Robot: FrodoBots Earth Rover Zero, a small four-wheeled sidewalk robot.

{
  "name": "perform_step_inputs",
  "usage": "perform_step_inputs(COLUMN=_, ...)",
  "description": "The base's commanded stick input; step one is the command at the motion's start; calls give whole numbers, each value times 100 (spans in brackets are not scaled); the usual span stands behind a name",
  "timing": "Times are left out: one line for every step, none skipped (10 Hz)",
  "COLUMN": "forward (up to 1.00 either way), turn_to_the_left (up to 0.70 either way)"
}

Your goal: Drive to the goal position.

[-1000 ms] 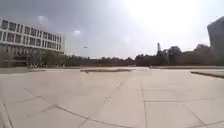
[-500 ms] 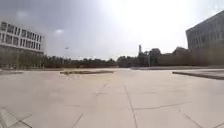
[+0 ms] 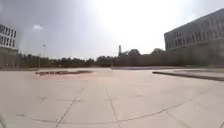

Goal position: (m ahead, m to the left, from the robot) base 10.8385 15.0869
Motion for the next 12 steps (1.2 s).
perform_step_inputs(forward=70, turn_to_the_left=2)
perform_step_inputs(forward=70, turn_to_the_left=2)
perform_step_inputs(forward=70, turn_to_the_left=2)
perform_step_inputs(forward=70, turn_to_the_left=2)
perform_step_inputs(forward=70, turn_to_the_left=2)
perform_step_inputs(forward=70, turn_to_the_left=2)
perform_step_inputs(forward=70, turn_to_the_left=2)
perform_step_inputs(forward=70, turn_to_the_left=2)
perform_step_inputs(forward=70, turn_to_the_left=2)
perform_step_inputs(forward=70, turn_to_the_left=2)
perform_step_inputs(forward=70, turn_to_the_left=2)
perform_step_inputs(forward=70, turn_to_the_left=2)
